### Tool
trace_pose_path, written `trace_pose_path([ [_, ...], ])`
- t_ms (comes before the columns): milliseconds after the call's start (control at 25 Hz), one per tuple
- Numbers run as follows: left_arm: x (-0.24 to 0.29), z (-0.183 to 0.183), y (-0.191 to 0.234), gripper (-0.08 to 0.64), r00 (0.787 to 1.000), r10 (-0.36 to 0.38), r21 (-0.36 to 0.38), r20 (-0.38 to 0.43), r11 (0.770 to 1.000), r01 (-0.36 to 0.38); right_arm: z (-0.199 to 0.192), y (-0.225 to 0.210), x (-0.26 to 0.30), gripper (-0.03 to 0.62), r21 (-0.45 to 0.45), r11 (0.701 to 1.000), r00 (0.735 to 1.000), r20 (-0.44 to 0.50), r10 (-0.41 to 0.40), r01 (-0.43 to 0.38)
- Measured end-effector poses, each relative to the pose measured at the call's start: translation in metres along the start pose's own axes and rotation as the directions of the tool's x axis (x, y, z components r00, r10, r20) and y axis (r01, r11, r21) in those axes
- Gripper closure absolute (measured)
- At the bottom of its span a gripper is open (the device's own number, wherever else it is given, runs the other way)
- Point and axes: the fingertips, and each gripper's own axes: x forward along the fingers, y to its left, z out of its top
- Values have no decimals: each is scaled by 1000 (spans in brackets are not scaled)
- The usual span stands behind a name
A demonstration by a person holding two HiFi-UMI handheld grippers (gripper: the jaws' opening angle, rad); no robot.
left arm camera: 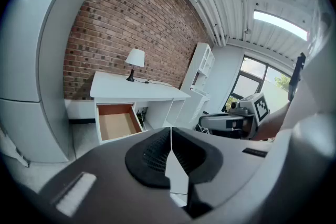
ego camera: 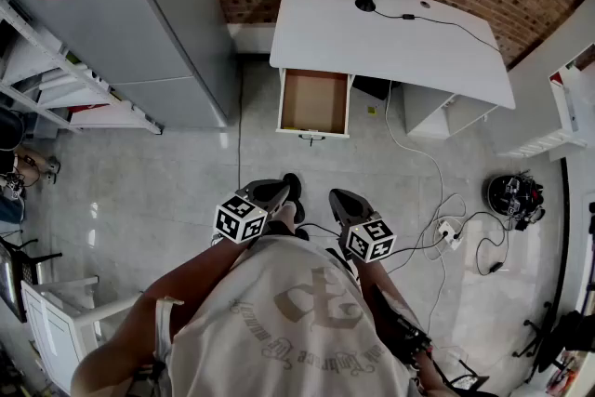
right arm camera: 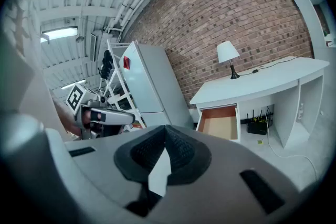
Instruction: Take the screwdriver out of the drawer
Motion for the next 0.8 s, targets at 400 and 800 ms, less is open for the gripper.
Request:
trace_pose_path([
  [400,21,6,-21,548,999,-51,35,-11,998,52,-1,-15,-25,586,8,999,999,10,-52,52],
  [800,29,6,-21,548,997,-57,29,-44,998,58,-3,-24,-21,586,32,998,998,1,-59,59],
])
